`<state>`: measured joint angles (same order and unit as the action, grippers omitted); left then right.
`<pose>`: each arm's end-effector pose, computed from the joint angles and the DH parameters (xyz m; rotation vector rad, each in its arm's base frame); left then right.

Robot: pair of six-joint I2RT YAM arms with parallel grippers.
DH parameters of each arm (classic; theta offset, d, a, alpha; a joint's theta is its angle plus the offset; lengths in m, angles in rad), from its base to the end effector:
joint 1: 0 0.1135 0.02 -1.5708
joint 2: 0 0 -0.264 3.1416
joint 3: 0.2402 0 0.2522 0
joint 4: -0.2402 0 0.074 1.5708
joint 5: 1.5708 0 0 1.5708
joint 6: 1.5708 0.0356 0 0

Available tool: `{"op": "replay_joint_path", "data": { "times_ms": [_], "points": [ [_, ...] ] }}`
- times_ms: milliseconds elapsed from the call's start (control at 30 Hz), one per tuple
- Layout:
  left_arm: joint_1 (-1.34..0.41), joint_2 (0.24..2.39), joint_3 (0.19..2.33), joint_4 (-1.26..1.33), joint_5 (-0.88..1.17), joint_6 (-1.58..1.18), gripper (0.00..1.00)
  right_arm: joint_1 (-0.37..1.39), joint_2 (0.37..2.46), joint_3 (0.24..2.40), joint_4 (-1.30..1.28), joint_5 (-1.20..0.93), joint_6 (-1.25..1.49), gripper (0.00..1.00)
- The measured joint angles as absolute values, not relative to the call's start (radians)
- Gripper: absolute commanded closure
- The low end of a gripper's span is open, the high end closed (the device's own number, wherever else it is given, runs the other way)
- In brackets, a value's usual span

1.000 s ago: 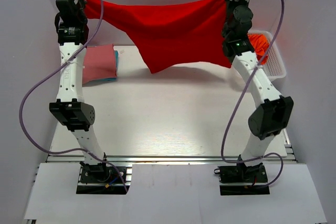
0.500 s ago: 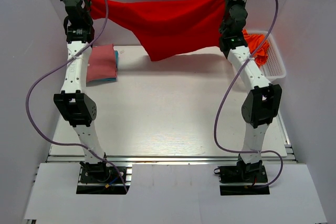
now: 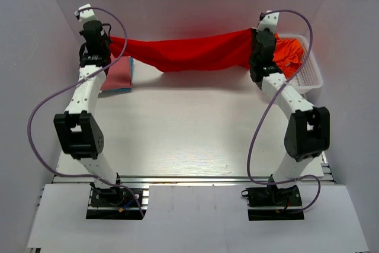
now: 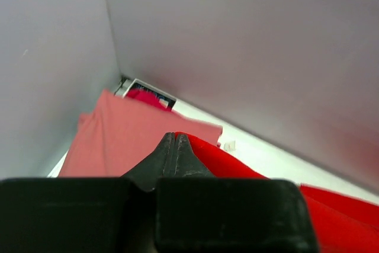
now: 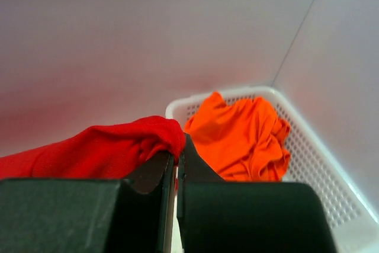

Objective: Fold and stack the t-shirts
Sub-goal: Flatten out the tshirt

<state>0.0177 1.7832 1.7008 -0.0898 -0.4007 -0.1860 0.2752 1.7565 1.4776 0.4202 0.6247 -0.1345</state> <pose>0.4296 0.0215 0.3929 -0.4643 1.6712 0.2251 0.4124 0.0948 0.3777 0.2209 1.4480 -0.3310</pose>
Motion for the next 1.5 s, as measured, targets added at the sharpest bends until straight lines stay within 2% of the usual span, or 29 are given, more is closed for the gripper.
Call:
{"op": "replay_joint_path", "data": {
  "times_ms": [233,400,833,1233,1267,1300,1333,1367,1500],
  "points": [
    [0.018,1.539,1.452,-0.102,-0.406,-0.246,1.00,0.275,1.560,1.292,0.311,0.567,-0.012,1.00],
    [0.018,1.447,1.338,-0.137,-0.392,-0.278,1.00,0.275,1.461,1.198,0.163,0.526,0.080,1.00],
    [0.018,1.297,1.055,-0.347,-0.286,-0.373,1.00,0.275,1.264,0.890,-0.191,0.416,0.302,1.00],
    [0.019,1.256,0.838,-0.467,-0.314,-0.516,1.00,0.275,1.234,0.690,-0.336,0.373,0.439,0.99],
    [0.019,1.258,0.831,-0.478,-0.323,-0.529,0.95,0.275,1.236,0.673,-0.339,0.366,0.448,0.83],
    [0.019,1.259,0.825,-0.490,-0.334,-0.543,0.77,0.275,1.241,0.660,-0.346,0.362,0.463,0.74],
    [0.019,1.262,0.823,-0.502,-0.343,-0.553,0.52,0.275,1.251,0.654,-0.358,0.362,0.471,0.65],
    [0.019,1.266,0.823,-0.510,-0.351,-0.559,0.01,0.275,1.264,0.654,-0.369,0.362,0.477,0.54],
    [0.019,1.291,0.843,-0.550,-0.361,-0.596,0.00,0.275,1.309,0.678,-0.406,0.376,0.489,0.36]
  ]
}}
